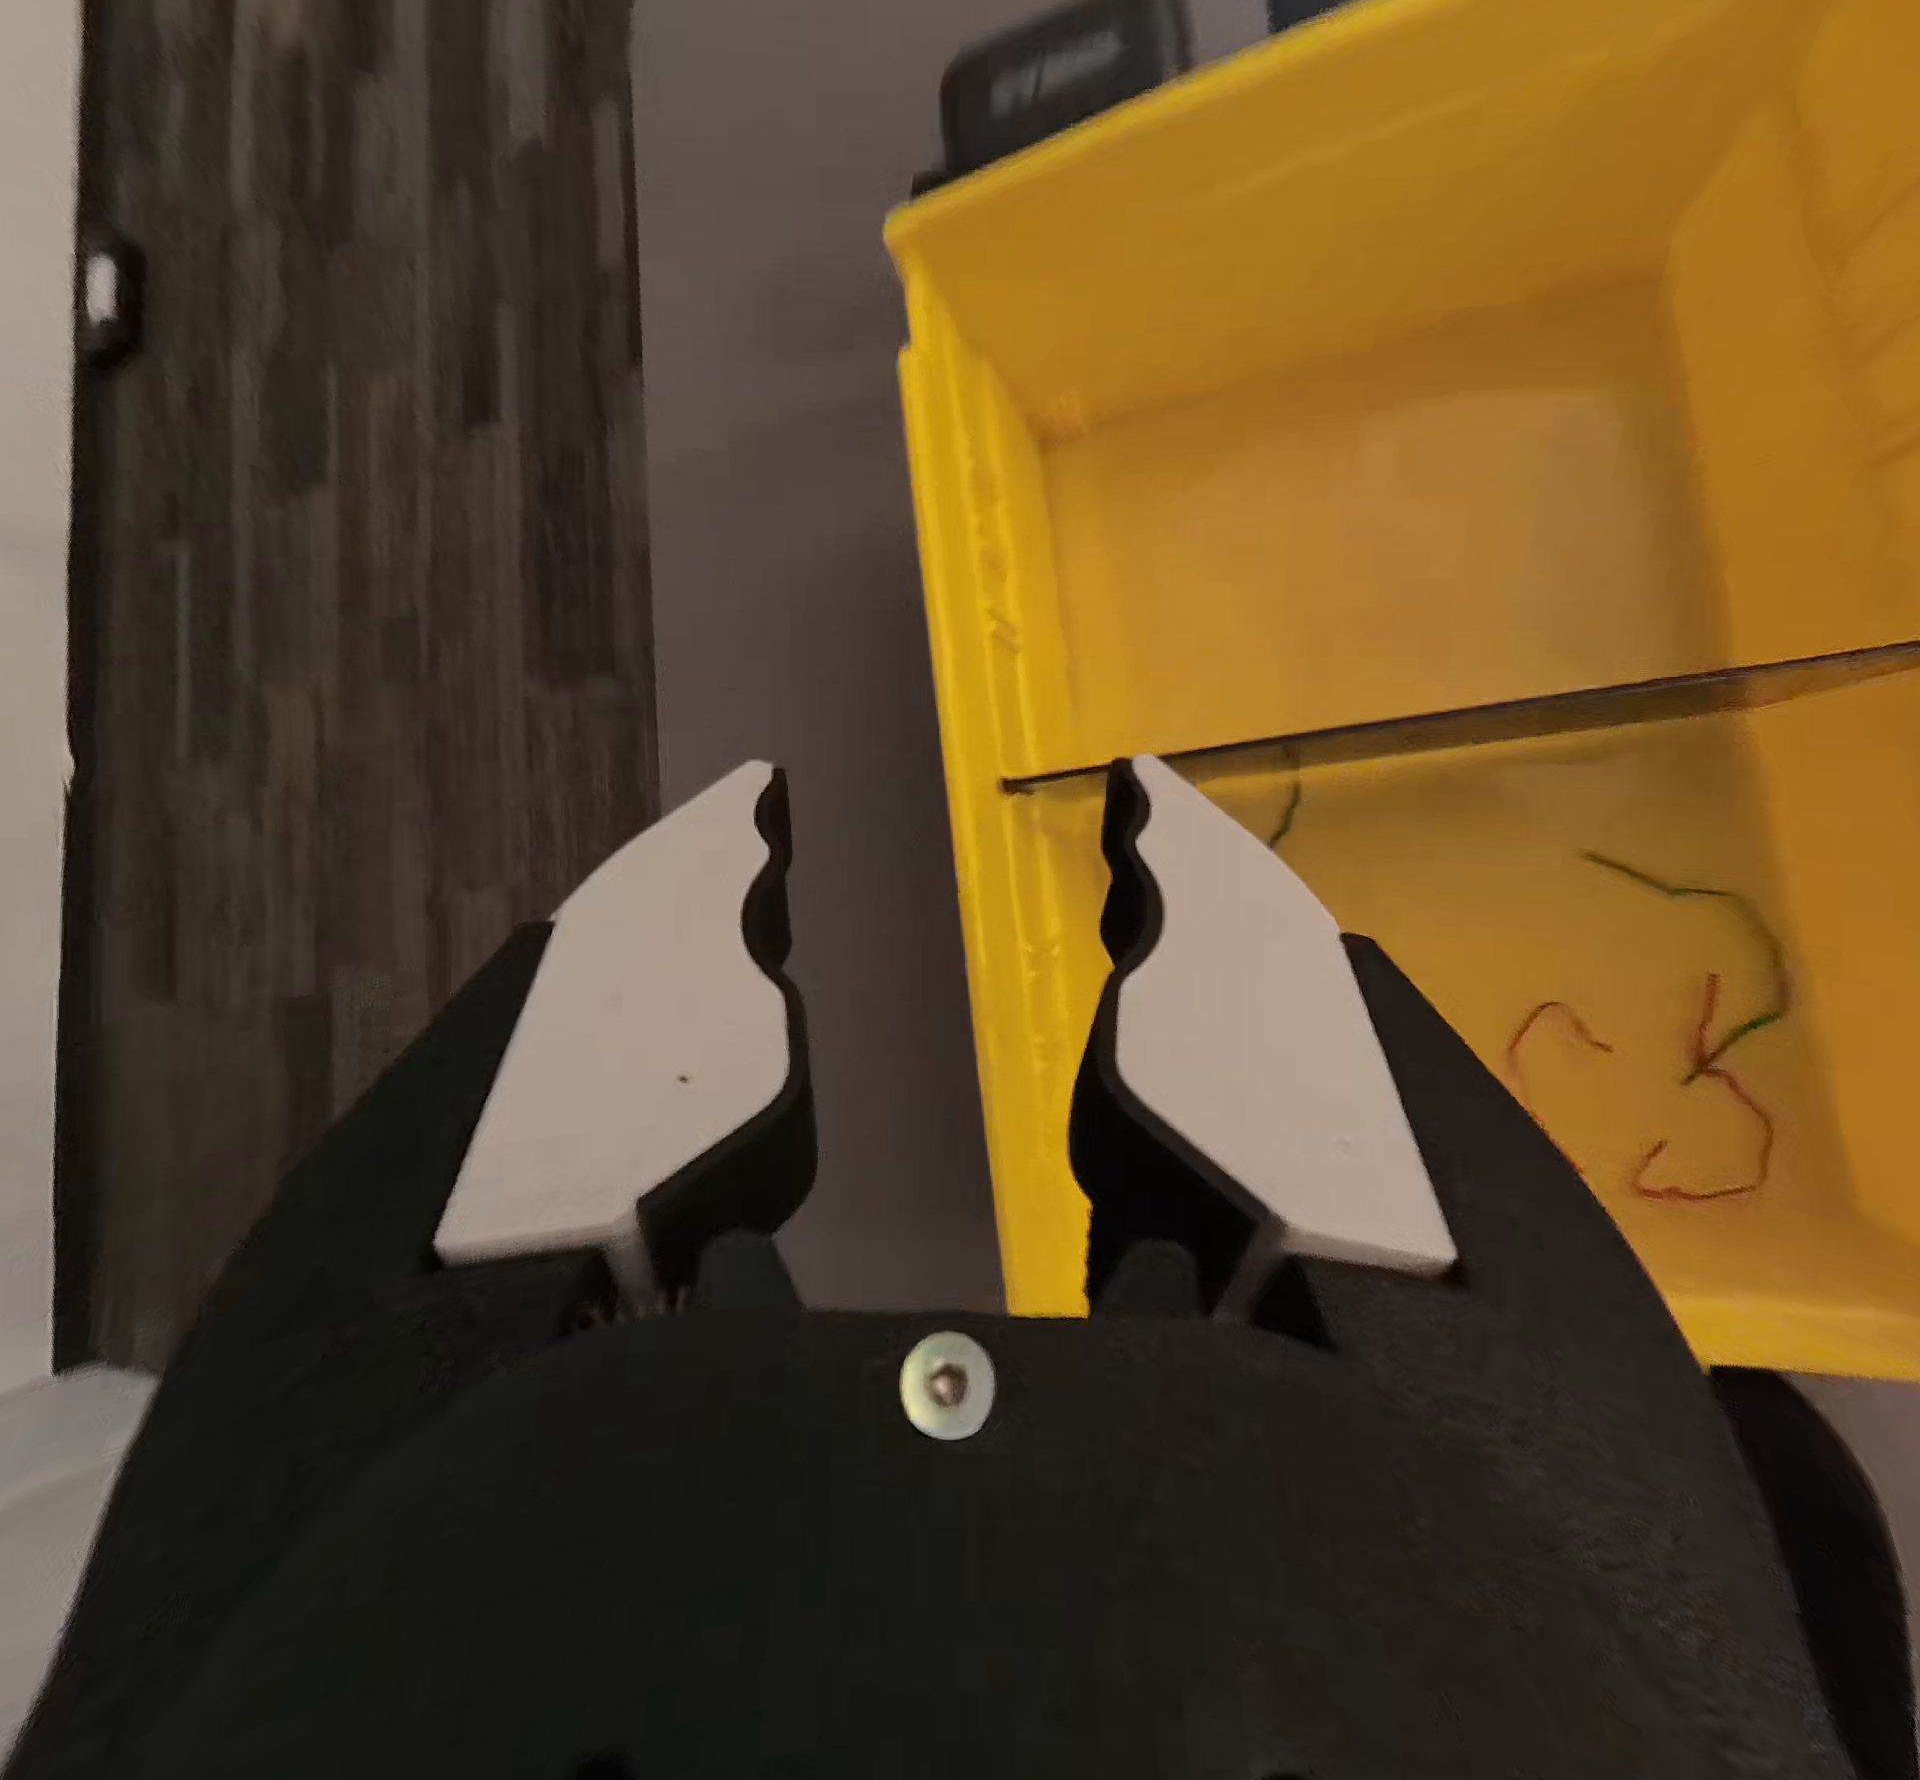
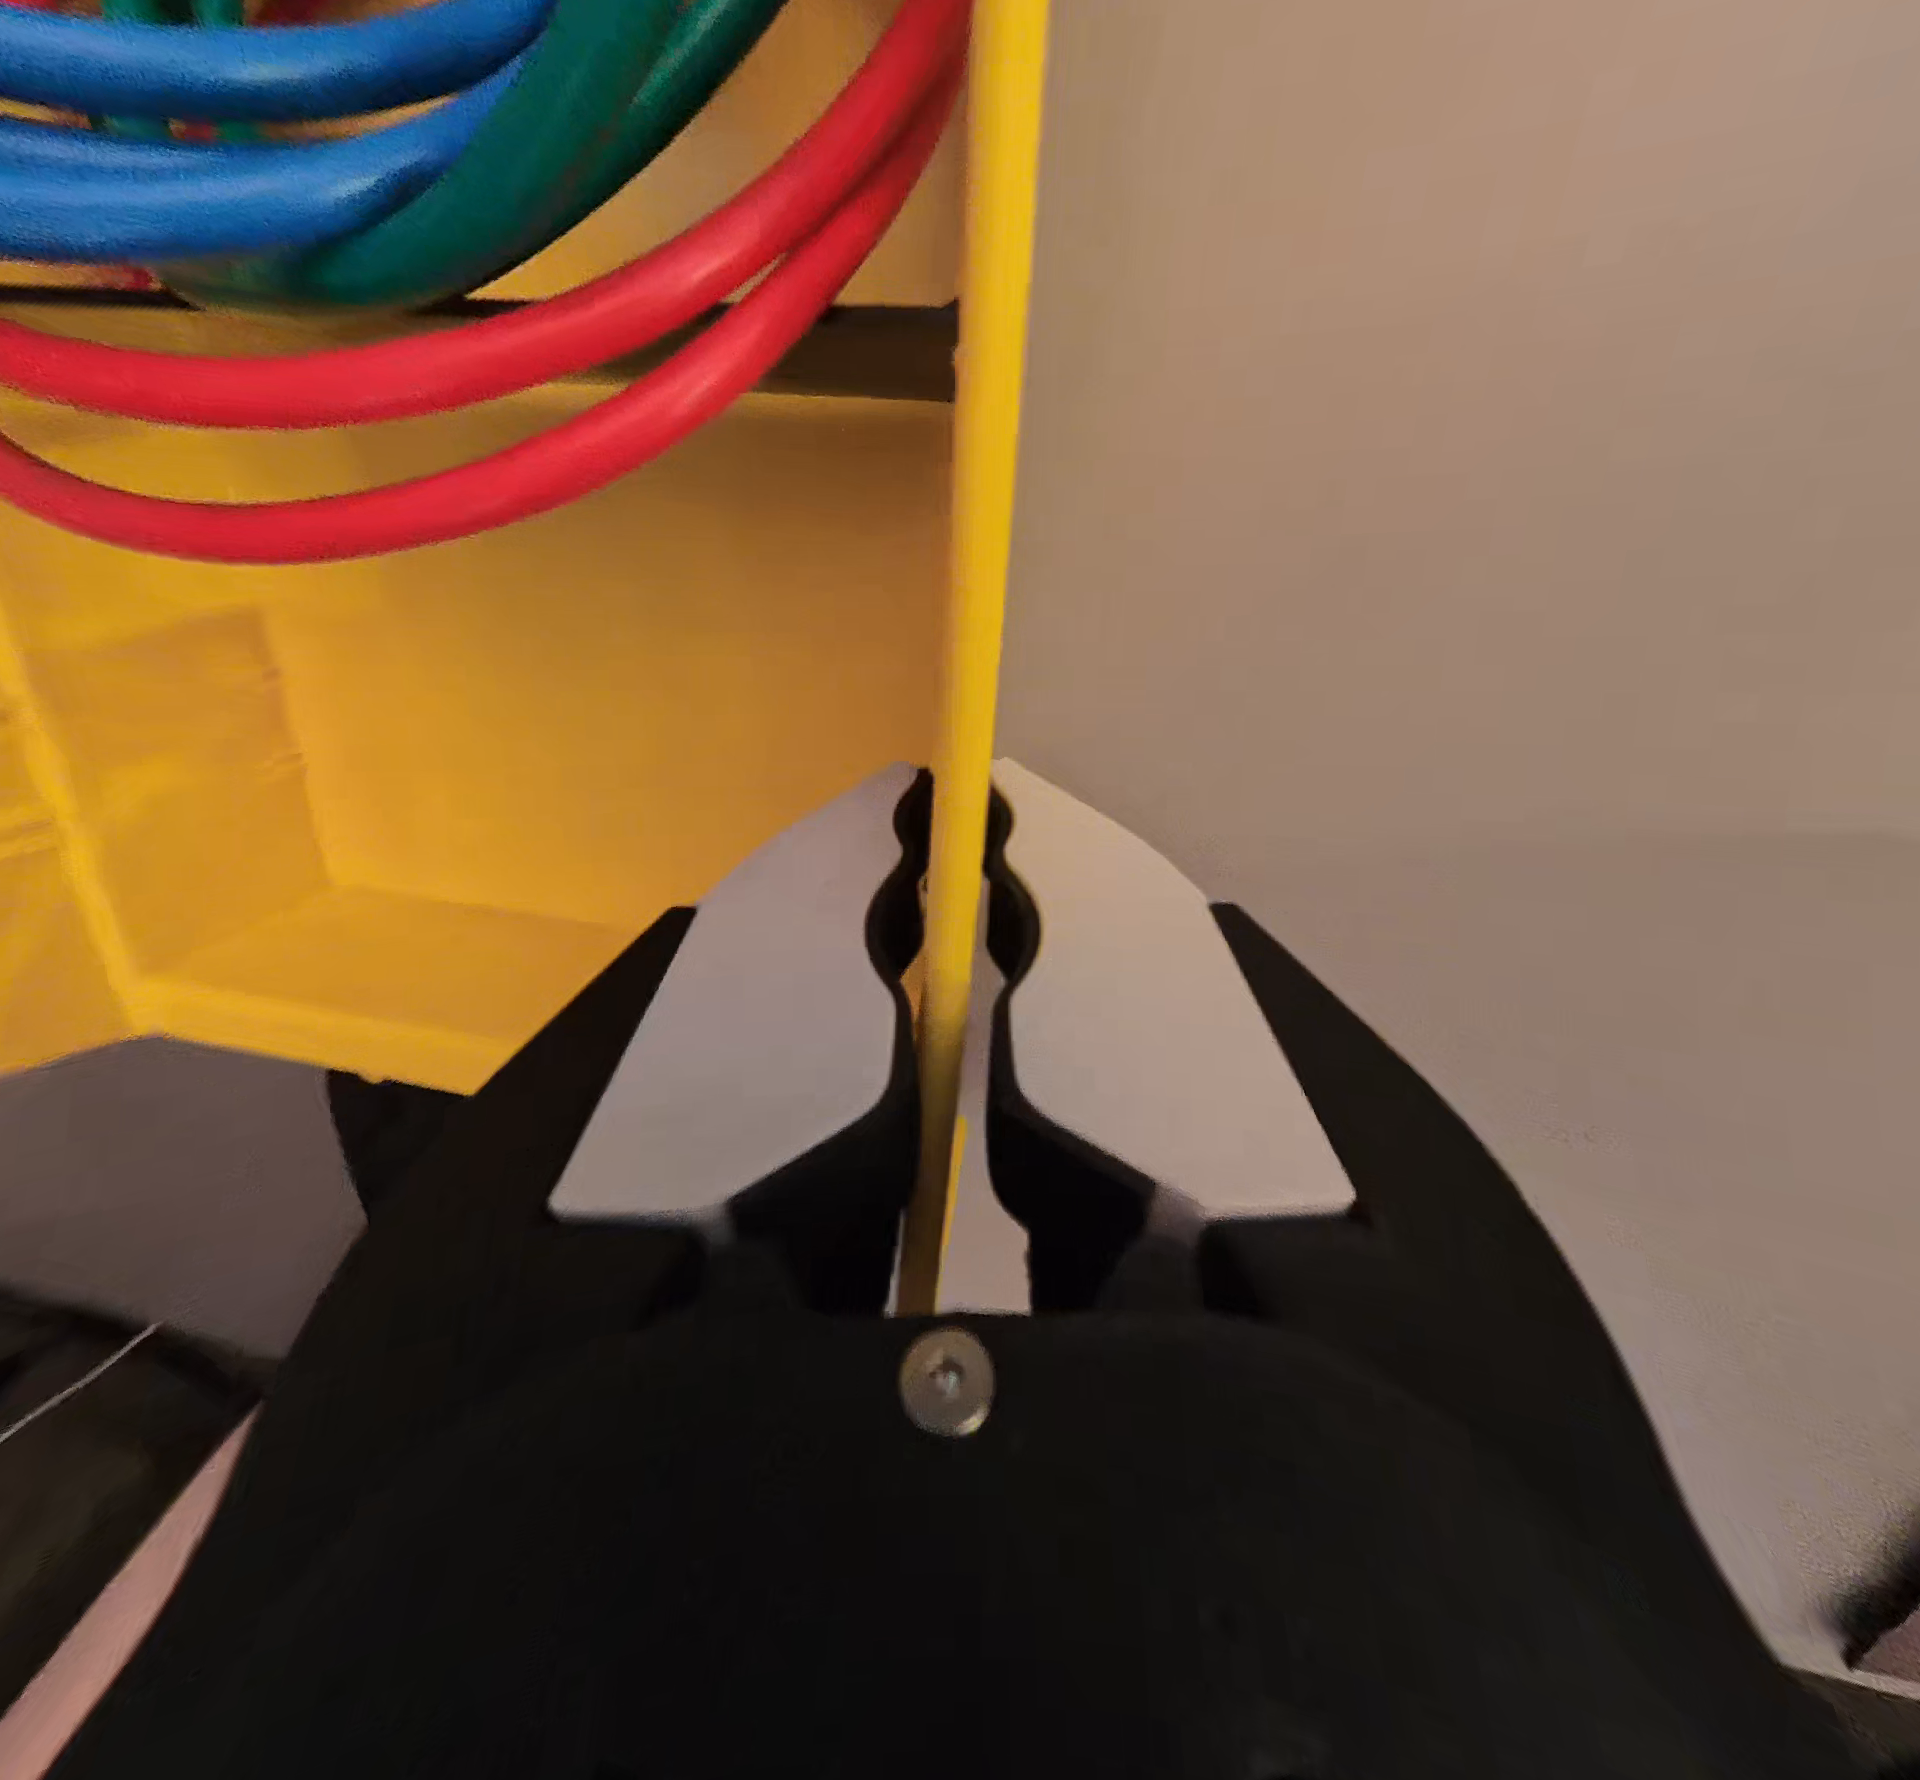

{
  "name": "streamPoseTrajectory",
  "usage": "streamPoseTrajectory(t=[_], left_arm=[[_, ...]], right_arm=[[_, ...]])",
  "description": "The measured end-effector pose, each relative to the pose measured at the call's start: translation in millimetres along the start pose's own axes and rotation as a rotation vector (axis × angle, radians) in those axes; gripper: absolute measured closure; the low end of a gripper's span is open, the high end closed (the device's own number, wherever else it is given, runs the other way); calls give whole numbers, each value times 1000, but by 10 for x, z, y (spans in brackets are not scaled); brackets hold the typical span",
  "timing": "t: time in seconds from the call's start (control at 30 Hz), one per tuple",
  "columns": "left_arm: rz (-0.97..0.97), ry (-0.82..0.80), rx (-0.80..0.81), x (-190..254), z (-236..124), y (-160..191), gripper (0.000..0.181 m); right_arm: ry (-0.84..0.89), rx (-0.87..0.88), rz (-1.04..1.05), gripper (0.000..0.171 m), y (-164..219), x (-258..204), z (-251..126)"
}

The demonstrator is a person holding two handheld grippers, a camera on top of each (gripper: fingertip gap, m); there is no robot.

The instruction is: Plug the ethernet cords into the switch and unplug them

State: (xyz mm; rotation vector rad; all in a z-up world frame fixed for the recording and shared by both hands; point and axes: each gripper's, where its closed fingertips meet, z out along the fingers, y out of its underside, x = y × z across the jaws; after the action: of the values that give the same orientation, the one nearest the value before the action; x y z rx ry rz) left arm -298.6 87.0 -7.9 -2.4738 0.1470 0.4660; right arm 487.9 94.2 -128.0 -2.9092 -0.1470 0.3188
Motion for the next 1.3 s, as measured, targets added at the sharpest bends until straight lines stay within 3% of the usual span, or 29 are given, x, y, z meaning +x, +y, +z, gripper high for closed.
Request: streamPoseTrajectory(t=[0.23,0.4,0.67,0.77,0.87,1.3], left_arm=[[-77,109,-161,-44,357,356,123],[-38,238,-266,191,501,545,134],[-30,274,-406,262,550,803,151],[-10,277,-416,265,550,819,169],[-26,356,-411,378,546,782,174],[167,394,-524,1042,325,664,169]], right_arm=[[43,-175,-117,162,159,-274,21],[16,-230,-129,163,118,-536,78],[-16,-343,-146,161,178,-971,138],[-16,-366,-170,163,158,-1102,169],[-16,-377,-190,164,119,-1214,203],[-7,-426,-217,164,32,-1948,367]])
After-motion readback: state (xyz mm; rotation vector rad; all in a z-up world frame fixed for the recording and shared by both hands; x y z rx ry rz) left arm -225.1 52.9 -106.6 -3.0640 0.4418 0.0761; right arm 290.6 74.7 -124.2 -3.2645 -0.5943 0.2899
